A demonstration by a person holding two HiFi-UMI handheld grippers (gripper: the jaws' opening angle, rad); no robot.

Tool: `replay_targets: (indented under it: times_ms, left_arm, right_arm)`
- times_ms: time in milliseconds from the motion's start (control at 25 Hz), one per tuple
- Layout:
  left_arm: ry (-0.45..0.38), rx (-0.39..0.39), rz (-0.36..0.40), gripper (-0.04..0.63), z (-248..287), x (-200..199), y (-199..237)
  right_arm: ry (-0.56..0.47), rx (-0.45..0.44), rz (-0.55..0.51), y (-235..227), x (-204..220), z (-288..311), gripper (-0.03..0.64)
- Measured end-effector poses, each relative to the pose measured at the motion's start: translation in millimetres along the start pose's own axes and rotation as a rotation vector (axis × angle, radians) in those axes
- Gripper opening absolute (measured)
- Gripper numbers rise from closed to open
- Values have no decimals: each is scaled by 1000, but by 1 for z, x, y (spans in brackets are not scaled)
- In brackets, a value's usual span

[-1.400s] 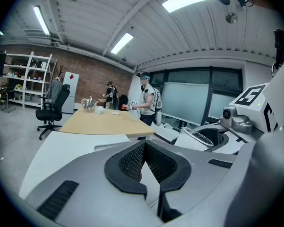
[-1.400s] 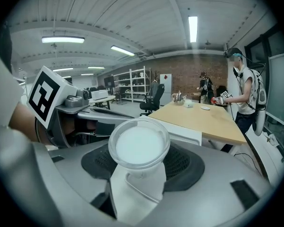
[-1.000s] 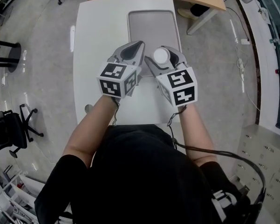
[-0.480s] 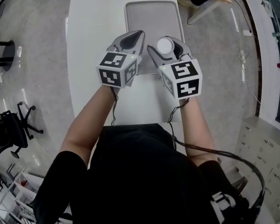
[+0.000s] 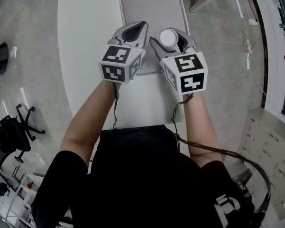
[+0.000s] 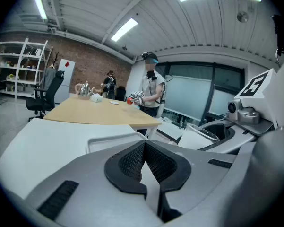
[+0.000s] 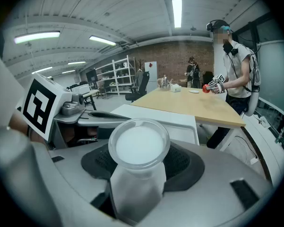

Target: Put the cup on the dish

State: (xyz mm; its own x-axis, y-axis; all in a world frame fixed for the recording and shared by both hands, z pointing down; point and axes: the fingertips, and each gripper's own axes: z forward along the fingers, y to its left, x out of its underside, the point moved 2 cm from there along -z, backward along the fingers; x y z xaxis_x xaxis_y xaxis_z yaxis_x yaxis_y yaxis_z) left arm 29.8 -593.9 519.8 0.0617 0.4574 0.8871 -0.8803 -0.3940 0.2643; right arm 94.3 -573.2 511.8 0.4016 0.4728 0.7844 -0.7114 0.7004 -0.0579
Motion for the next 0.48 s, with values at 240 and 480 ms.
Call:
replay_targets:
  times_ms: [240, 480]
  left_arm:
    - [8, -11, 17, 6, 20, 12, 18]
    - [8, -41, -4, 6, 38, 27, 34]
  right_arm:
    - [24, 12, 10, -11, 9, 23, 249]
    - [43, 16, 15, -19, 18, 46, 249]
